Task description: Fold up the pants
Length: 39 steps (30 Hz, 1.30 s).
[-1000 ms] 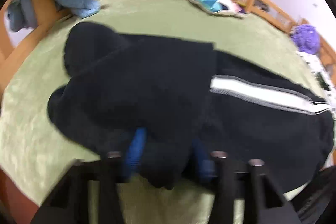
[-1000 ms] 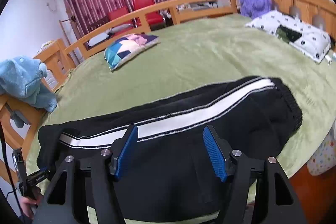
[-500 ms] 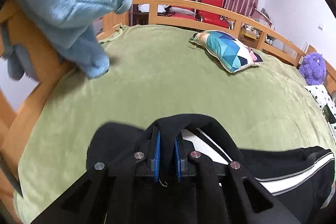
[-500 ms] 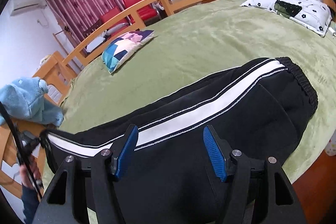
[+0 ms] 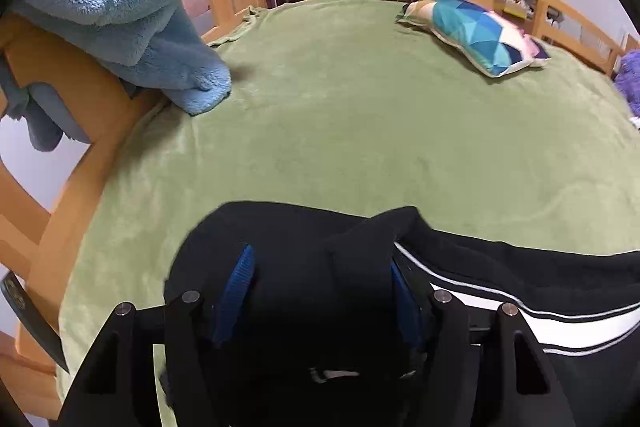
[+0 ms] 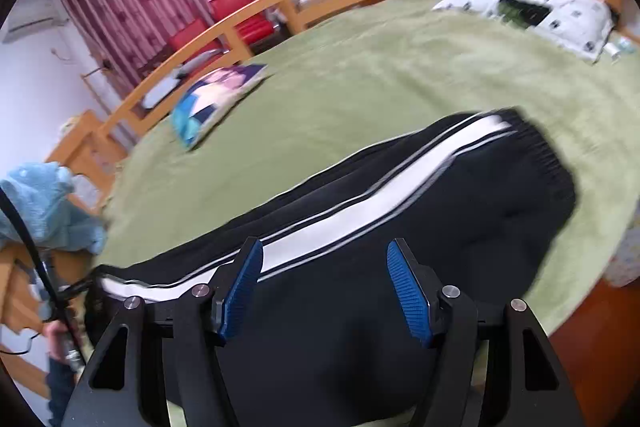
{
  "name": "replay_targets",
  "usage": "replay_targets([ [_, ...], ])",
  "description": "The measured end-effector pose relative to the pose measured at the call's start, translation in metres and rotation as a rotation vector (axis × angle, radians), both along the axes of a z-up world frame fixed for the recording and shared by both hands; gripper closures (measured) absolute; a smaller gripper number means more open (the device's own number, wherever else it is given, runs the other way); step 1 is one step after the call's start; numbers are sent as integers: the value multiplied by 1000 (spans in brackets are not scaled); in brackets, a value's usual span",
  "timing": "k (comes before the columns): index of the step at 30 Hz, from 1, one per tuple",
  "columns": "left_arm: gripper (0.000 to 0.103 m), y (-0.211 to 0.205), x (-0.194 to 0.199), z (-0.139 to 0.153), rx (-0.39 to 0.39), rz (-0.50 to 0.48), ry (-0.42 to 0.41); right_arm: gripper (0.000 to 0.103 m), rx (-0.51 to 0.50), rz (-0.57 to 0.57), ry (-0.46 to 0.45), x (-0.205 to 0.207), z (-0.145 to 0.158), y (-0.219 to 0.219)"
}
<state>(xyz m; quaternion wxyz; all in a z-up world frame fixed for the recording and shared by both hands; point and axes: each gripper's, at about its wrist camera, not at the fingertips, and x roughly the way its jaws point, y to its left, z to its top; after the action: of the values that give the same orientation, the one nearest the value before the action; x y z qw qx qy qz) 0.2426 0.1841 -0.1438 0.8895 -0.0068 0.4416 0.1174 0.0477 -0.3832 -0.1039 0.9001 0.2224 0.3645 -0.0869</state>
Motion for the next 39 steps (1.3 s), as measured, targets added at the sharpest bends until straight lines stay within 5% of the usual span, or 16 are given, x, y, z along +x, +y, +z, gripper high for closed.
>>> replay_targets([
  [4, 31, -20, -22, 9, -25, -14, -39, 28, -228, -126, 63, -12, -5, -32],
  [6, 30, -31, -31, 12, -63, -28, -48, 27, -231, -137, 111, -12, -17, -51],
  [11, 30, -64, -50, 15, -162, -54, -59, 27, -46, -213, 199, -12, -76, -115],
  [14, 30, -84, -60, 17, -204, -68, -66, 27, 116, -247, 120, -13, -101, -148],
  [18, 30, -112, -69, 16, -227, -102, -43, 12, 248, -292, 48, -2, -124, -179],
  [21, 30, -131, -73, 17, -220, -125, -31, 18, 379, -308, 8, 11, -144, -198],
  [23, 30, -137, -75, 19, -220, -135, -28, 55, 363, -345, -8, 18, -140, -205],
  [25, 30, -141, -79, 26, -221, -142, -40, 63, 318, -280, -49, 23, -111, -209],
  [29, 30, -141, -94, 42, -192, -155, -90, 65, 199, -164, -275, 1, -38, -204],
  [31, 30, -136, -101, 43, -201, -160, -94, 59, 180, -174, -238, 4, -39, -210],
  [33, 30, -126, -108, 39, -209, -152, -82, 48, 134, -204, -99, 16, -64, -215],
  [36, 30, -108, -118, 33, -210, -130, -72, 48, 156, -228, 141, 24, -114, -220],
  [39, 30, -87, -124, 25, -214, -93, -51, 40, 78, -247, 116, 2, -110, -205],
])
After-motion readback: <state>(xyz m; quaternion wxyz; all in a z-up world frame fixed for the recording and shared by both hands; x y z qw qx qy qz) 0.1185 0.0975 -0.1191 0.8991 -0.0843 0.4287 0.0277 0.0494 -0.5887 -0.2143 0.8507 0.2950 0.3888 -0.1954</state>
